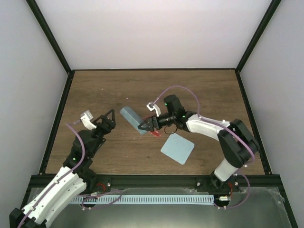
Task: Organize the sunglasses
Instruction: Place the sunglasses case at the center of the board.
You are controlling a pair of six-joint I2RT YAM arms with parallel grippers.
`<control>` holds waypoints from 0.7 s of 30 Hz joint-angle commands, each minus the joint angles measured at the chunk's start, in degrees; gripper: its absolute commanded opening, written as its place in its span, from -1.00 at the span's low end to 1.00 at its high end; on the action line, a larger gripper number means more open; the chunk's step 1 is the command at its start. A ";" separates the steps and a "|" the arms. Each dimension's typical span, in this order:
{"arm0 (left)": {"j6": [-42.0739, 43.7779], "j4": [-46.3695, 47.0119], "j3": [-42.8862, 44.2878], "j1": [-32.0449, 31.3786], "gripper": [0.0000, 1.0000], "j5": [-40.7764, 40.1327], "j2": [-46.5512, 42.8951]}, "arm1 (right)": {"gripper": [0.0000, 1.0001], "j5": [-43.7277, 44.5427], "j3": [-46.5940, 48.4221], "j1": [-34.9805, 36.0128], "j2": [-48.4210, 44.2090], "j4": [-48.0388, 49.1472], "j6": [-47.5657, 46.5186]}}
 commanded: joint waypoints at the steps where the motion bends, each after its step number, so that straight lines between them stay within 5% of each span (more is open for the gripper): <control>1: -4.34 -14.62 3.47 -0.15 0.91 -18.30 -2.44 | -0.30 7.76 7.32 3.63 3.08 -7.05 -5.13; 21: -4.84 -10.35 2.39 -0.15 0.91 -18.05 7.56 | -0.35 46.71 22.40 17.39 22.79 -25.18 -11.15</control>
